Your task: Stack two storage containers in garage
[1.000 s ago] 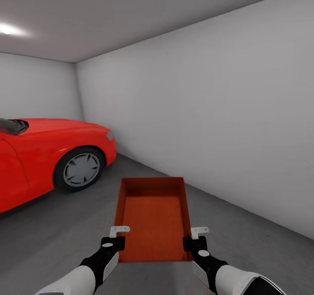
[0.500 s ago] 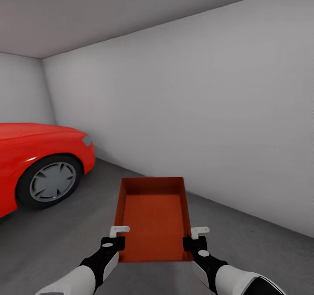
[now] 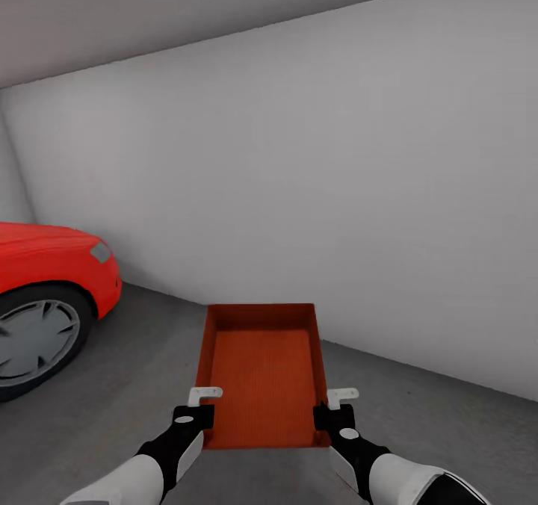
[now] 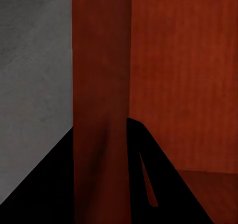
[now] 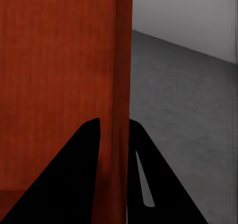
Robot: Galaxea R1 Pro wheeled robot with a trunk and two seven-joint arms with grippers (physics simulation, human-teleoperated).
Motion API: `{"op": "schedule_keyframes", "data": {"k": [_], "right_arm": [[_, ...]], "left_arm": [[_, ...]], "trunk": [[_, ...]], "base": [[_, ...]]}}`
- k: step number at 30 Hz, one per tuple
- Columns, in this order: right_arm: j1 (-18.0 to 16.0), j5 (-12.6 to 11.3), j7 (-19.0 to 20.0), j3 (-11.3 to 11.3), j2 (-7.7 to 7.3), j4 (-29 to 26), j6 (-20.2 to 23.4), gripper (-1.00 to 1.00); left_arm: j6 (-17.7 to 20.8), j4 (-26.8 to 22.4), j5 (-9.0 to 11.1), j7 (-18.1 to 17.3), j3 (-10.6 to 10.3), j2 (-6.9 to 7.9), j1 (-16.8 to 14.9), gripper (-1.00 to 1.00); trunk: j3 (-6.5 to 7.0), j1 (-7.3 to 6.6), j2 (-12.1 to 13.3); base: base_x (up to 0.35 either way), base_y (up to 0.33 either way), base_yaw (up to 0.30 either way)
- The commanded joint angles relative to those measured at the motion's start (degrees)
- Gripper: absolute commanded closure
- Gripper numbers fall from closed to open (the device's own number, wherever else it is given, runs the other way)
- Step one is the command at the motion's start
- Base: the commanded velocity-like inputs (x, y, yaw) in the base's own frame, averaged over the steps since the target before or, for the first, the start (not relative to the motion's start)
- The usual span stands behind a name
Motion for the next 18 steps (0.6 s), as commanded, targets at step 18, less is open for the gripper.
{"op": "schedule_keyframes", "data": {"k": [18], "right_arm": [[-0.04, -1.80, -0.49, -0.30, 0.02, 0.26, -0.49, 1.00]], "left_arm": [[0.19, -3.10, 3.79, 0.25, 3.33, -0.24, -0.06, 1.00]], "trunk": [[-0.08, 0.04, -0.05]], "base": [[0.321, 0.099, -0.285]]}}
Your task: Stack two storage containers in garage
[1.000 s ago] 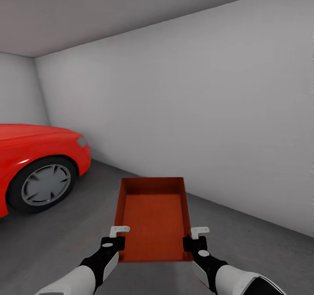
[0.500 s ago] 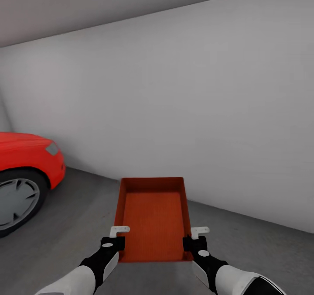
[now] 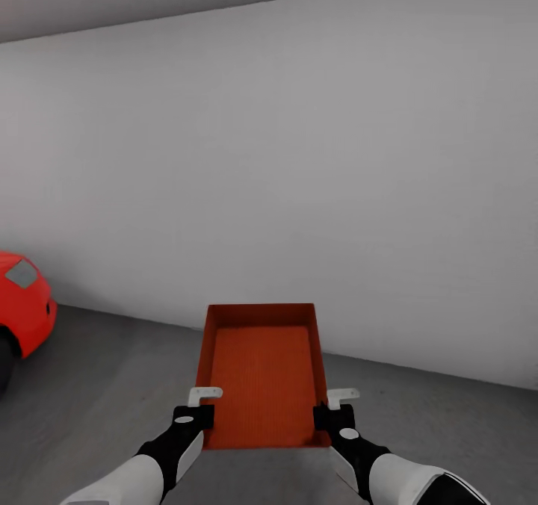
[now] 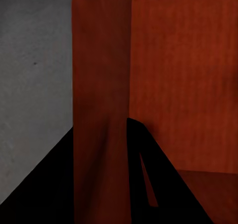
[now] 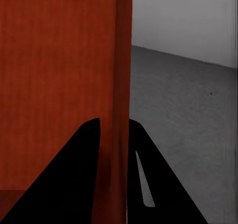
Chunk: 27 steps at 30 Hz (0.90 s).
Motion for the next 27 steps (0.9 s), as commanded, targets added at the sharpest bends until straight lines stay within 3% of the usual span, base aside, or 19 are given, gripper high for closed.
{"op": "schedule_keyframes", "data": {"k": [1, 23, 27], "right_arm": [[-0.04, -1.79, -0.49, -0.33, 0.02, 0.26, -0.49, 1.00], [-0.04, -1.79, -0.49, -0.31, 0.02, 0.26, -0.49, 1.00], [-0.04, -1.79, -0.49, -0.34, 0.02, 0.26, -0.49, 1.00]], "left_arm": [[0.18, -3.13, 3.65, 0.25, 3.47, -0.26, -0.06, 1.00], [0.16, -3.13, 3.65, 0.25, 3.45, -0.26, -0.06, 1.00], [0.16, -3.13, 3.65, 0.25, 3.40, -0.26, -0.06, 1.00]], "trunk": [[-0.08, 0.04, -0.05], [-0.08, 0.04, -0.05], [-0.08, 0.04, -0.05]], "base": [[0.321, 0.098, -0.285], [0.321, 0.098, -0.284], [0.321, 0.098, -0.088]]}}
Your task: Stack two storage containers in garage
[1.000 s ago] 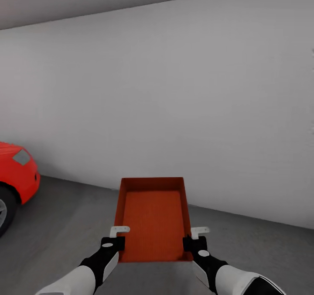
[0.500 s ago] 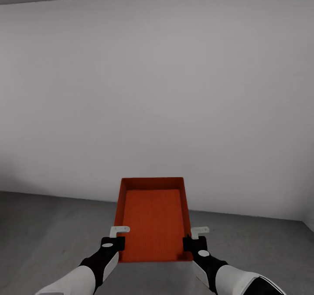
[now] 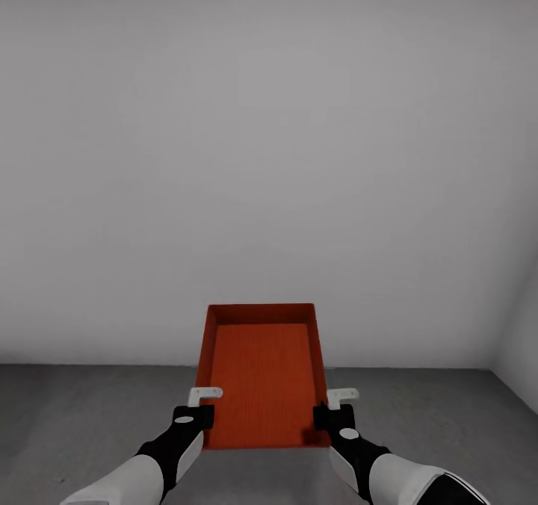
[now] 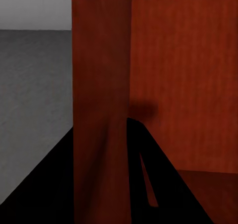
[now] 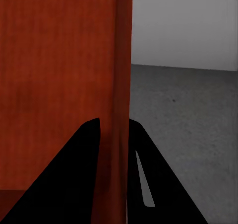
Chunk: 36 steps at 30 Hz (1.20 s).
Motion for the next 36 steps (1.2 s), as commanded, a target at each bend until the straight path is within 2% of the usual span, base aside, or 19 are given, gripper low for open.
{"op": "schedule_keyframes", "data": {"k": [1, 8, 17, 36], "right_arm": [[-0.04, -1.80, -0.49, -0.37, 0.01, 0.26, -0.51, 1.00], [-0.04, -1.80, -0.49, -0.37, 0.01, 0.26, -0.51, 1.00], [-0.04, -1.80, -0.49, -0.36, 0.01, 0.26, -0.51, 1.00], [-0.04, -1.80, -0.49, -0.37, 0.01, 0.26, -0.50, 1.00]], "left_arm": [[0.21, -3.16, 3.53, 0.25, 3.48, -0.28, -0.07, 1.00], [0.21, -3.16, 3.53, 0.25, 3.47, -0.28, -0.07, 1.00], [0.21, -3.32, 3.58, 0.25, 3.51, -0.28, -0.07, 1.00], [0.21, -3.35, 3.61, 0.26, 3.46, -0.28, -0.07, 1.00]], "trunk": [[-0.08, 0.04, -0.05], [-0.08, 0.04, -0.05], [-0.08, 0.04, -0.05], [-0.08, 0.04, -0.05]], "base": [[0.321, 0.097, -0.025], [0.295, 0.053, -0.006], [0.072, 0.029, 0.000], [0.215, 0.186, 0.000]]}}
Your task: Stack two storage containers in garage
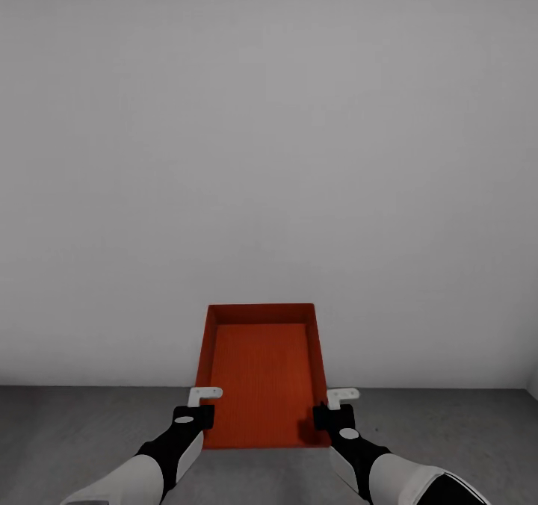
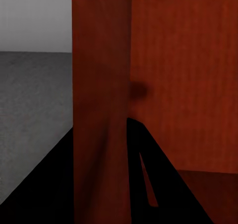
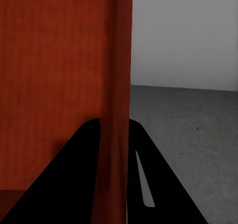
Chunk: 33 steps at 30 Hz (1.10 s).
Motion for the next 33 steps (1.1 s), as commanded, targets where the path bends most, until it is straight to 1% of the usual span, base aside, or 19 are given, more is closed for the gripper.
{"op": "schedule_keyframes", "data": {"k": [1, 9, 33], "right_arm": [[-0.04, -1.81, -0.49, -0.36, 0.01, 0.26, -0.51, 1.00], [-0.04, -1.82, -0.49, -0.36, 0.01, 0.26, -0.43, 1.00], [-0.04, -1.81, -0.49, -0.36, 0.01, 0.26, -0.42, 1.00]], "left_arm": [[0.21, -3.37, 3.59, 0.24, 3.47, -0.28, -0.07, 1.00], [0.21, -3.42, 3.59, 0.27, 3.47, -0.28, -0.07, 1.00], [0.26, -3.42, 3.54, 0.24, 3.45, -0.54, -0.07, 1.00]], "trunk": [[-0.08, 0.01, -0.06], [-0.29, 0.01, -0.06], [-2.48, 0.01, -0.06]], "base": [[0.045, 0.036, 0.000], [0.010, 0.008, 0.000], [0.000, 0.000, 0.000]]}}
